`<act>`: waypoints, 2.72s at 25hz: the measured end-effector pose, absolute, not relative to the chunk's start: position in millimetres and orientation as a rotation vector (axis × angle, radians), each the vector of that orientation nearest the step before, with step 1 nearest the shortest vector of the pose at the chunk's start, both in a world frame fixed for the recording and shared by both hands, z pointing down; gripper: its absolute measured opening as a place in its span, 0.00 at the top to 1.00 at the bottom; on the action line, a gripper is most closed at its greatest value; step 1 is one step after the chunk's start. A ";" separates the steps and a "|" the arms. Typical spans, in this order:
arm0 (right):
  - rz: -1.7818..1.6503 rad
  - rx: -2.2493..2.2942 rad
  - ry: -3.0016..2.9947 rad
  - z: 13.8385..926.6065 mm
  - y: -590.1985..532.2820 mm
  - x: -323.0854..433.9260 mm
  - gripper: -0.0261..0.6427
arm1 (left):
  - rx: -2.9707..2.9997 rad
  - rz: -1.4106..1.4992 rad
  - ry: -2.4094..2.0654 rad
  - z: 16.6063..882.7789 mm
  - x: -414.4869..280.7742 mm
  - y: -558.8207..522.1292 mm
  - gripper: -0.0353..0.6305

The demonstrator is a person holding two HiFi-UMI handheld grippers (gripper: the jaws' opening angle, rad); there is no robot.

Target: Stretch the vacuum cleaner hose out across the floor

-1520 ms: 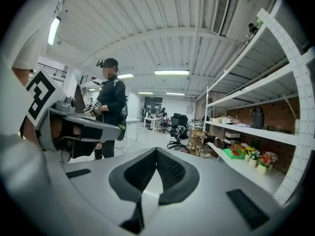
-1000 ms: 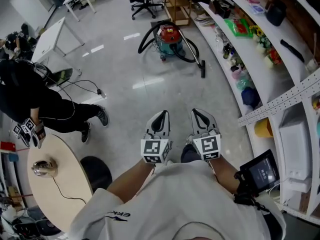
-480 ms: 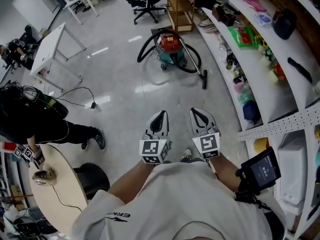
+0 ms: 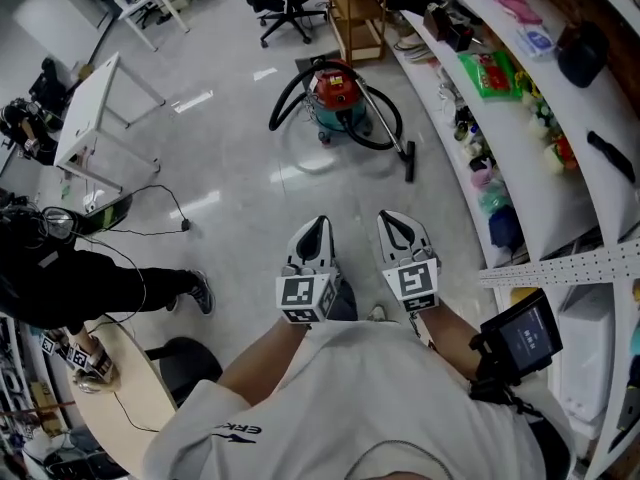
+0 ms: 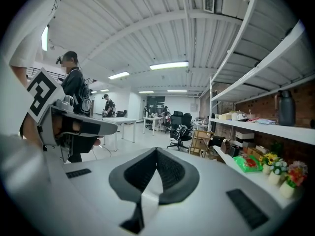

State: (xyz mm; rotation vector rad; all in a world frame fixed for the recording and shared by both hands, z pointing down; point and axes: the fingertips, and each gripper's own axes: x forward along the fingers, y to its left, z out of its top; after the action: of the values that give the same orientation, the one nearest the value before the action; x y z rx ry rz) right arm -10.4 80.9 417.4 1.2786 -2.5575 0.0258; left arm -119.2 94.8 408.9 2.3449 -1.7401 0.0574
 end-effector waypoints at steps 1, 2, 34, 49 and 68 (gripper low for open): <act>0.026 1.280 -2.556 418.7 71.6 -13.8 0.97 | 2.348 0.051 -1.734 410.4 -122.4 83.6 0.94; 0.026 1.279 -2.557 419.0 62.1 -17.8 0.97 | 2.350 0.043 -1.729 410.7 -125.9 71.5 0.94; 0.072 1.337 -2.443 443.0 -246.0 -122.3 0.97 | 2.345 0.085 -1.615 433.1 -249.4 -229.3 0.94; 0.146 1.235 -2.467 471.4 -427.9 -88.6 0.97 | 2.240 0.192 -1.701 459.6 -225.8 -408.3 0.94; 0.217 1.189 -2.299 540.6 -576.1 -134.7 0.97 | 2.168 0.325 -1.572 534.3 -300.8 -561.0 0.94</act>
State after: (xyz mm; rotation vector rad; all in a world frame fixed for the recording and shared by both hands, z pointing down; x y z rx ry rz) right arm -134.7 -576.1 540.6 1.1890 -2.2989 0.2169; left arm -300.8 -561.0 534.3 2.1676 -1.5715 0.3250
